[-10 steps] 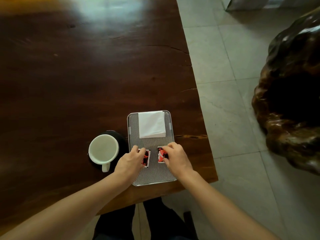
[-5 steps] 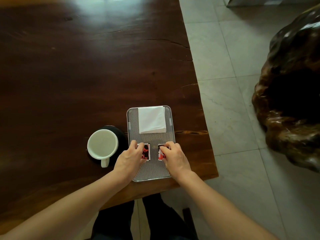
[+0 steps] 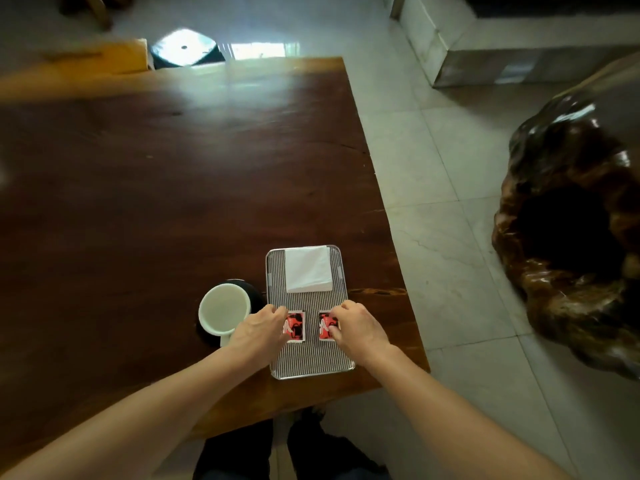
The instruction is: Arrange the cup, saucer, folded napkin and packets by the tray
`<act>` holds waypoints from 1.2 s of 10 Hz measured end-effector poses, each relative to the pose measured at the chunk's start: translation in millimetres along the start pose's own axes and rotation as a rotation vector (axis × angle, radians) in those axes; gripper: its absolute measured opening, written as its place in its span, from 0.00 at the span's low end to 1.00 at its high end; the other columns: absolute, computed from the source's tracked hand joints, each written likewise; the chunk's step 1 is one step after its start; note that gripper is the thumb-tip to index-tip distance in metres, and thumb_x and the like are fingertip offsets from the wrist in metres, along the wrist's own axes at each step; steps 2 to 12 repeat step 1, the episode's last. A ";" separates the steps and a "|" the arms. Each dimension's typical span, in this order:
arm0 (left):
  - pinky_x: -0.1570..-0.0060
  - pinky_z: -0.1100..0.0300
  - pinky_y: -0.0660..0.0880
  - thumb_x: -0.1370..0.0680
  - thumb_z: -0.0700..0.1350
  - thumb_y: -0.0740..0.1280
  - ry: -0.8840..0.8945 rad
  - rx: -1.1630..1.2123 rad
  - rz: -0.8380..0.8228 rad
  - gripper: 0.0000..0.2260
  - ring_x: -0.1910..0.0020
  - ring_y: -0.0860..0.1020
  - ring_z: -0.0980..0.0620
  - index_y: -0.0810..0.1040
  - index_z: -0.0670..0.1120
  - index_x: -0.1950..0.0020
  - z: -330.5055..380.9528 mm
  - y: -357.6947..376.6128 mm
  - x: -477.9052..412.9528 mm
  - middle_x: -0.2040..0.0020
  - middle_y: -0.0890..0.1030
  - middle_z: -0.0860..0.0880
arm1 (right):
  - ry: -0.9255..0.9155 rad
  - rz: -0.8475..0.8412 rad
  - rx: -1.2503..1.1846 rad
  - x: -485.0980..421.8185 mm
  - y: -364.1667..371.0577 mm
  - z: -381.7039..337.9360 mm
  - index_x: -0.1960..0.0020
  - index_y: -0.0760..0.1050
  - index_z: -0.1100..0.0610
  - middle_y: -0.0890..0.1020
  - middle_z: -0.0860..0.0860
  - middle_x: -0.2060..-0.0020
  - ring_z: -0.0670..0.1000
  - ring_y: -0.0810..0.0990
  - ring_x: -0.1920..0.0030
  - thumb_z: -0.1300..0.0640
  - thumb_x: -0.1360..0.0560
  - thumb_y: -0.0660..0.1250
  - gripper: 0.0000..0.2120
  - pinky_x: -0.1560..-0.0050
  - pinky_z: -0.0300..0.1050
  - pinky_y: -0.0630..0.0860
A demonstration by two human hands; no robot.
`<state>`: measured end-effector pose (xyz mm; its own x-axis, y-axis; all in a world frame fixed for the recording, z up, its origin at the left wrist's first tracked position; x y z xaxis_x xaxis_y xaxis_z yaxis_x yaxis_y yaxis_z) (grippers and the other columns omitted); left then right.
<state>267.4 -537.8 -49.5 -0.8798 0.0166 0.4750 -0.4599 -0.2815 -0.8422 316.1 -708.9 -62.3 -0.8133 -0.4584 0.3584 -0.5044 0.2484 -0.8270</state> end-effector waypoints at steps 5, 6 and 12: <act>0.48 0.50 0.78 0.20 0.54 0.63 -0.022 -0.078 -0.013 0.13 0.44 0.79 0.46 0.74 0.48 0.39 -5.7 -34.6 9.4 0.43 0.79 0.47 | 0.019 -0.071 0.059 -8.4 -22.1 -12.2 0.43 0.78 0.54 0.79 0.51 0.49 0.52 0.79 0.50 0.49 0.21 0.65 0.12 0.48 0.51 0.80; 0.48 0.50 0.78 0.20 0.54 0.63 -0.022 -0.078 -0.013 0.13 0.44 0.79 0.46 0.74 0.48 0.39 -5.7 -34.6 9.4 0.43 0.79 0.47 | 0.019 -0.071 0.059 -8.4 -22.1 -12.2 0.43 0.78 0.54 0.79 0.51 0.49 0.52 0.79 0.50 0.49 0.21 0.65 0.12 0.48 0.51 0.80; 0.48 0.50 0.78 0.20 0.54 0.63 -0.022 -0.078 -0.013 0.13 0.44 0.79 0.46 0.74 0.48 0.39 -5.7 -34.6 9.4 0.43 0.79 0.47 | 0.019 -0.071 0.059 -8.4 -22.1 -12.2 0.43 0.78 0.54 0.79 0.51 0.49 0.52 0.79 0.50 0.49 0.21 0.65 0.12 0.48 0.51 0.80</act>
Point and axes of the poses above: each hand's wrist, its own x-axis away from the middle knuckle, its own y-axis out of the palm, z = x × y, the point moved 6 cm from there along -x, towards the middle knuckle
